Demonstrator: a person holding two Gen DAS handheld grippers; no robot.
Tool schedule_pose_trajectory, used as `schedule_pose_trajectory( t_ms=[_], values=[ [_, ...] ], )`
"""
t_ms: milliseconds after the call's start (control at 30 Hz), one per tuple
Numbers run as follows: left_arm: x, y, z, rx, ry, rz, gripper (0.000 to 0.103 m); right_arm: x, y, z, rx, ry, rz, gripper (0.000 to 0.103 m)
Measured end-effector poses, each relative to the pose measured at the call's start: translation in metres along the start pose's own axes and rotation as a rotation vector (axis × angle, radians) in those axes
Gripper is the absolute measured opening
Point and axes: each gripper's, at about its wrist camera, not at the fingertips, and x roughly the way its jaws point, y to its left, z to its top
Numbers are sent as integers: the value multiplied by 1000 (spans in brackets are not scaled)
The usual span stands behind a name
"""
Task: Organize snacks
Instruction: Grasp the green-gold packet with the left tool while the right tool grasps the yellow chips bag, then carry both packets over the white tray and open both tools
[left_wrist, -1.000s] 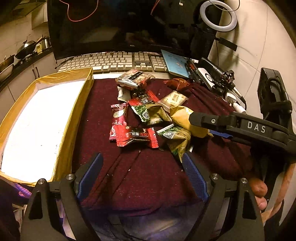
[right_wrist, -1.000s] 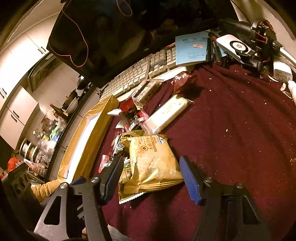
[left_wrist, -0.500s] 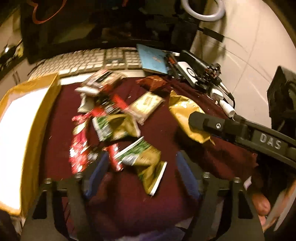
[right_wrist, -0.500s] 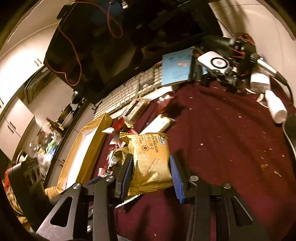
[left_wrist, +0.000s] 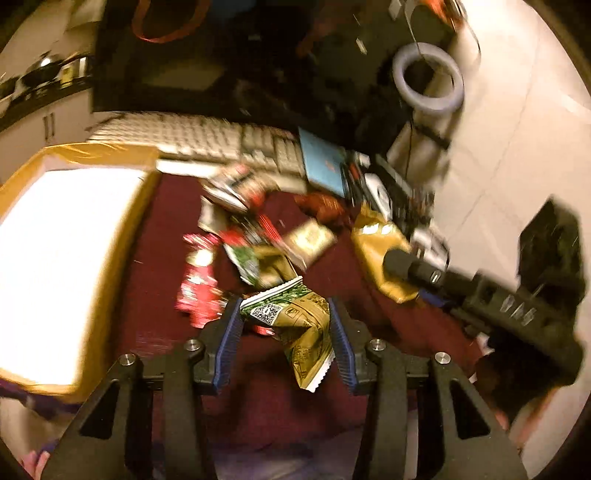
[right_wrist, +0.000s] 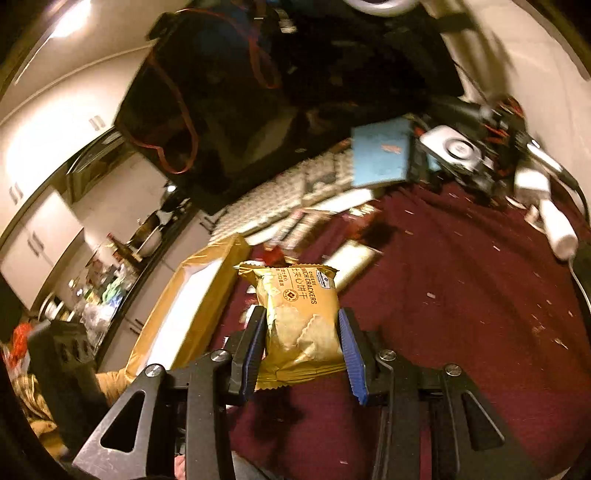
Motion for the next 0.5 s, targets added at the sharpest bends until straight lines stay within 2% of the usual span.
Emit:
schedule_pose_trajectory(
  t_ms=[100,200,300,400,500],
  values=[
    [-24,30,9,-75,-46,39,44,9,29,-1,-86,2,41,40],
    [-45,70,15,-147,-84,144,44,24,65,-9,-167,26,75,40],
    [-60,109,14,-220,-113,213,44,50,103,-18,-240,77,124,40],
    [-69,141,8,-271,-129,279,44,79,140,-25,-322,131,141,40],
    [-67,165,1,-299,-102,332,44,112,170,-31,-390,188,130,40]
  ],
)
